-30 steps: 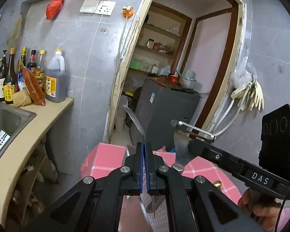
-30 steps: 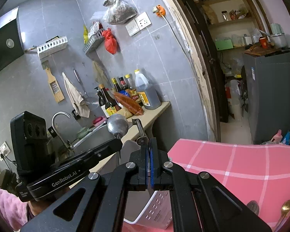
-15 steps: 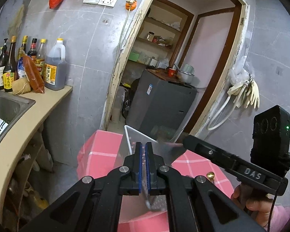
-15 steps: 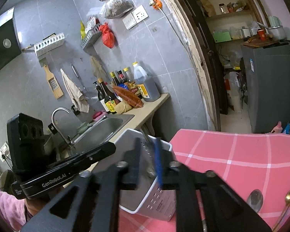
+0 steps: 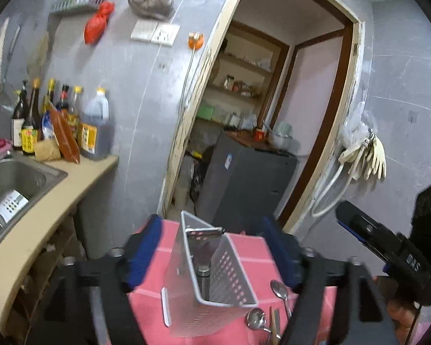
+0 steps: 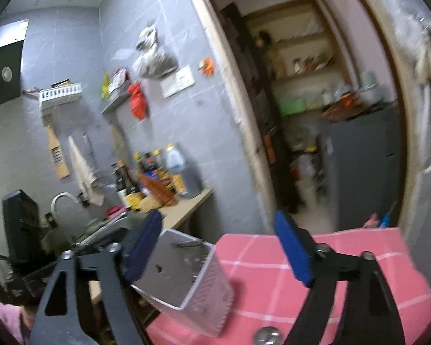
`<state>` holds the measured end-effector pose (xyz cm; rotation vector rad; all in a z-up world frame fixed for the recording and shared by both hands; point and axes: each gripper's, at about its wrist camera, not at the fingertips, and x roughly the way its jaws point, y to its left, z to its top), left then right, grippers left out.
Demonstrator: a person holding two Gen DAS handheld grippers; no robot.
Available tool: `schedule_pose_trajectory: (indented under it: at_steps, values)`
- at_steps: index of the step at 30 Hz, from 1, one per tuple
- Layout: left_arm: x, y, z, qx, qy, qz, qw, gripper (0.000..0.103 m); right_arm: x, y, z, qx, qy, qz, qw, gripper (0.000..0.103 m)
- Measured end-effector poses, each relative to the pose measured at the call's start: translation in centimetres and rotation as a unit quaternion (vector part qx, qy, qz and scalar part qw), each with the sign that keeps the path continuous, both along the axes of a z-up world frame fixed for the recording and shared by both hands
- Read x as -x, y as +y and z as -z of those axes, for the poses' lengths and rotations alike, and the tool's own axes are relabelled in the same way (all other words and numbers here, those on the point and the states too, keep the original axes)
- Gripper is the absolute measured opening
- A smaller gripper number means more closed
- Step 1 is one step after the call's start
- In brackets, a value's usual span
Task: Organize utensils
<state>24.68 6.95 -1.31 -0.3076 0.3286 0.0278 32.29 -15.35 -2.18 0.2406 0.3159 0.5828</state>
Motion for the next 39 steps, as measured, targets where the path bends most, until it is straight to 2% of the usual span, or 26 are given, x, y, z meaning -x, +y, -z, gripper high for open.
schedule_pose_trajectory:
  at_steps: [1,2,6,11,20,27,29,33,37,39]
  values:
    - [0.3,-0.6,-0.2,-0.007,-0.007,-0.006,0.9999,0.088,0.8,-0.9,-0.1,0.002,-0.009,0.022,1.000,0.094]
    - [0.6,-1.2,-0.4,-0.013,-0.011,-0.009,0.9998,0.090,1.0,-1.4,-0.4,0.001,-0.013,0.032,0.999,0.100]
    - [1.4,-3.0,-0.5,-0.021,-0.021,-0.014,0.9994,0.102,3.0,-4.2,-0.6,0.015,-0.031,0.085,0.996,0.102]
    - [2.8,-6.0,-0.2,-0.042,-0.030,-0.018,0.9985,0.103,4.5,-6.8,-0.4,0.052,-0.027,0.108,0.992,0.102]
    - [2.5,-10.6,2.1,-0.054,0.014,0.031,0.9979,0.103,4.3,-12.7,3.3,0.088,0.059,0.086,0.991,0.102]
    - [0.9,-13.4,4.4,-0.068,0.058,0.061,0.9941,0.103,1.4,-16.2,6.8,0.077,0.141,0.056,0.985,0.102]
    - [0.4,-13.9,5.3,-0.064,0.074,0.060,0.9934,0.103,0.6,-16.7,7.9,0.073,0.156,0.049,0.984,0.096]
    - [-0.9,-14.7,7.1,-0.053,0.105,0.061,0.9912,0.099,-1.4,-17.1,10.0,0.073,0.188,0.035,0.979,0.073]
    - [-2.5,-15.4,8.7,-0.052,0.143,0.056,0.9868,0.091,-3.3,-16.7,11.9,0.075,0.214,0.015,0.974,0.070]
    - [-3.3,-15.4,9.6,-0.043,0.163,0.046,0.9846,0.089,-4.6,-16.2,12.7,0.081,0.225,0.005,0.971,0.063]
